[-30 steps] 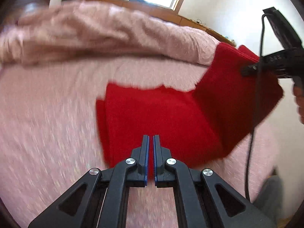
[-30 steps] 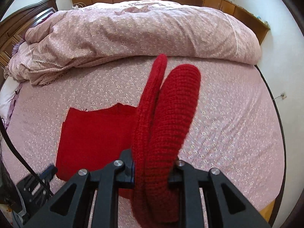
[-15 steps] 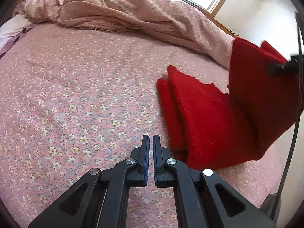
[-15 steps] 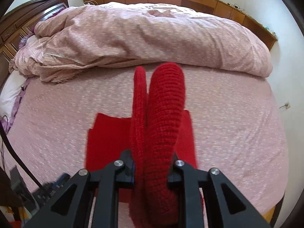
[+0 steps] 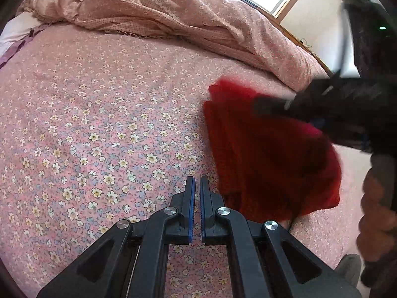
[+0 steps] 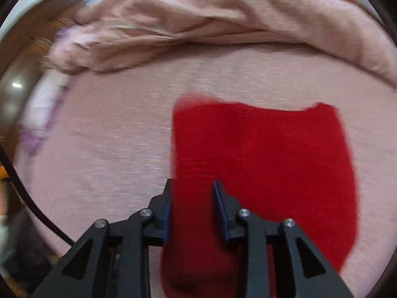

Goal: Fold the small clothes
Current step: 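Release the folded side with the right tool and pull it away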

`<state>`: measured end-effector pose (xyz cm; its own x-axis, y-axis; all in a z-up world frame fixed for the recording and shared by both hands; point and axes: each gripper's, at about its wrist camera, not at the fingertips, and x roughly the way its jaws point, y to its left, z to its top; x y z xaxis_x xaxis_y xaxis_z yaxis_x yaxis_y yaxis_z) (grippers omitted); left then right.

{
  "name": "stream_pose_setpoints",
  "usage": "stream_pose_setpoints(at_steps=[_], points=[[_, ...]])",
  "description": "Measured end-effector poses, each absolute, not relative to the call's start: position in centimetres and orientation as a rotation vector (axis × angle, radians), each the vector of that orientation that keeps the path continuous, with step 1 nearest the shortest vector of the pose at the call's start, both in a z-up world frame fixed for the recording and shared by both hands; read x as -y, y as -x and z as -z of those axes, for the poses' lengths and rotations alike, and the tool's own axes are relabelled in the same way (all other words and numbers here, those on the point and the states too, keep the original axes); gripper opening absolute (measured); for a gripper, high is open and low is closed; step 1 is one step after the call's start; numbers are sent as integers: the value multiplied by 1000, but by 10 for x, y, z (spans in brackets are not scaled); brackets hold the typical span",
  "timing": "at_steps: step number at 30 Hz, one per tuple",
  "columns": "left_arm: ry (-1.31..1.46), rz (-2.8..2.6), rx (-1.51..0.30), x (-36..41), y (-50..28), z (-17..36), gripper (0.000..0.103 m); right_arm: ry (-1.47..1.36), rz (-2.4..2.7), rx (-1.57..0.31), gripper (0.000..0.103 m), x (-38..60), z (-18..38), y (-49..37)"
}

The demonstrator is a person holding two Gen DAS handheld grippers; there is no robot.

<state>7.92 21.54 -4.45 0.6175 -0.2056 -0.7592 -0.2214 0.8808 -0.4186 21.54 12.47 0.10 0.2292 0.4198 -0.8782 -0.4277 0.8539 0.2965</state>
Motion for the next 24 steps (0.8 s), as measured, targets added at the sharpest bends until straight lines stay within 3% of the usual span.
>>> stream_pose_setpoints(at_steps=[2, 6, 10, 11, 13, 16, 20, 24], points=[[520, -8, -905, -220, -80, 42, 0, -63, -692, -1168, 37, -121, -19, -214], [546, -11, -902, -227, -82, 40, 0, -10, -707, -1064, 53, -111, -51, -207], [567, -8, -894, -241, -78, 31, 0, 65, -698, -1012, 54, -85, -59, -196], [581, -5, -878, -246, -75, 27, 3, 90, -692, -995, 54, -74, -59, -191], [630, 18, -844, -255, -69, 21, 26, 142, -670, -956, 54, -49, -53, -178], [749, 79, -802, -265, -65, 19, 52, 229, -609, -836, 56, 0, -43, -148], [898, 173, -830, -259, -80, 28, 55, 312, -514, -650, 75, 52, -17, -100], [926, 243, -848, -231, -95, 27, 59, 375, -502, -633, 76, 63, 15, -75]])
